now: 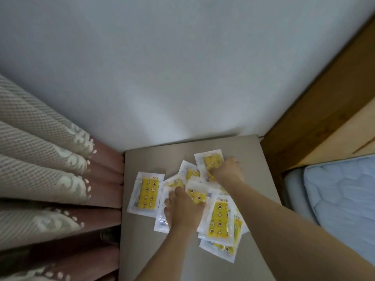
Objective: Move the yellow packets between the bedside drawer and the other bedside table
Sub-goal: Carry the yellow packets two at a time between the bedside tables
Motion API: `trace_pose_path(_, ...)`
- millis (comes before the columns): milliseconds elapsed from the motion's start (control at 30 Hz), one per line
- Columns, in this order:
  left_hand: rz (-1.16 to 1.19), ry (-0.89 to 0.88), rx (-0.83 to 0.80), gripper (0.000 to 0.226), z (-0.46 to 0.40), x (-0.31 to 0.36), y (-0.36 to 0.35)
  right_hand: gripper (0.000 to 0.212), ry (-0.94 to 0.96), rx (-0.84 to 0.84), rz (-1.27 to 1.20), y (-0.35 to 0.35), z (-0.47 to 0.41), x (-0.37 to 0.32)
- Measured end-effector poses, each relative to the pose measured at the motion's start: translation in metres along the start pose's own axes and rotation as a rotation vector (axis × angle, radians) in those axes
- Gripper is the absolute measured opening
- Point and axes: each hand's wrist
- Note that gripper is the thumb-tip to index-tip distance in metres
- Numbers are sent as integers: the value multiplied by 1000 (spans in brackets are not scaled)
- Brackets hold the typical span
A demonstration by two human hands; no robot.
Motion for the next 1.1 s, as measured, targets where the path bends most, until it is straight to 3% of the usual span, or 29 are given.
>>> trace_pose_path(300,353,-23,-73,24,0,4,36,26,-76,-50,-214,43,16,16)
trace_pose_path(467,506,-122,-58,12,50,78,106,36,0,50,-500,133,92,30)
trace_pose_path(633,606,-299,-115,10,135,174,177,11,-2,175,-721,235,196,65)
trace_pose_path(900,551,-680,-300,17,280,290,165,14,-73,491,-988,348,319,195)
trace_pose_path(1100,473,-961,-500,13,448,329,101,13,-238,801,-1120,373,435,344)
Point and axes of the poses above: each hand's wrist, its own z-axis away from the middle knuckle, its own y-axis out of the back of the hand, x = y × z, and after that the axes turned 11 degrees about z, right-handed
